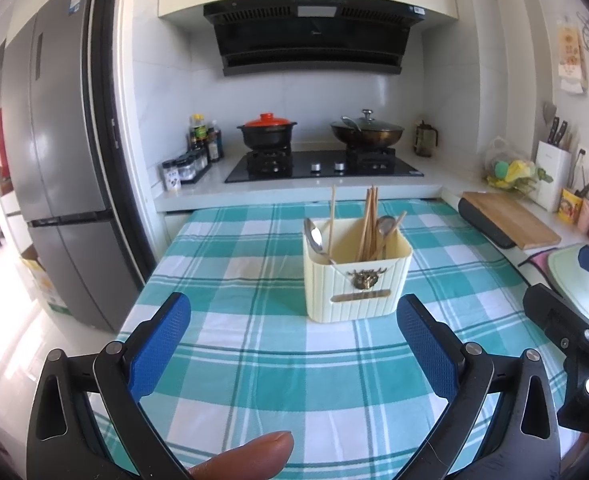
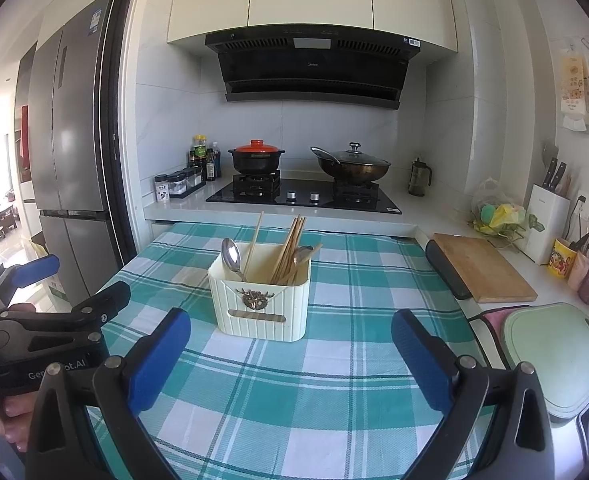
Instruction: Organize utensils
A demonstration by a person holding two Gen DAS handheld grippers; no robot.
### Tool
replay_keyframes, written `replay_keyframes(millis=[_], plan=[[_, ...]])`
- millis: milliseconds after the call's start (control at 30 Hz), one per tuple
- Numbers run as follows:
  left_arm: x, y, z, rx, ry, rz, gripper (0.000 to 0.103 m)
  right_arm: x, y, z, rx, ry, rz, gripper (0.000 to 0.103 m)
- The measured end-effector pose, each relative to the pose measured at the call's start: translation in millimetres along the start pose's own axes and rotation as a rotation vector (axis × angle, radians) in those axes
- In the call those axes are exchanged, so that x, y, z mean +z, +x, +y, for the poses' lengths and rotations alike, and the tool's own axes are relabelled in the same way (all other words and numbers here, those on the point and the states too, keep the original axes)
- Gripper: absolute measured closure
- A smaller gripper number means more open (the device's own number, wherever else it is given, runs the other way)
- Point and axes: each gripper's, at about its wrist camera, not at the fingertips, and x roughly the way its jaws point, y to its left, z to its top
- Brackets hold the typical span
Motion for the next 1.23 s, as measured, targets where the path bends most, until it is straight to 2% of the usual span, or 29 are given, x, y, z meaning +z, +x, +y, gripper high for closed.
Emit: replay_keyframes(millis=[1000, 1233], plan=[[-0.2, 1.4, 3.0, -0.005, -0.009, 0.017, 0.000, 1.1, 2.5, 3.5, 0.001, -0.010, 0.024, 0.001], [-4.0, 1.2, 1.0, -0.015, -0.019, -0.004, 0.000, -3.7, 7.2, -2.0, -0.003, 0.001, 0.037, 0.001]])
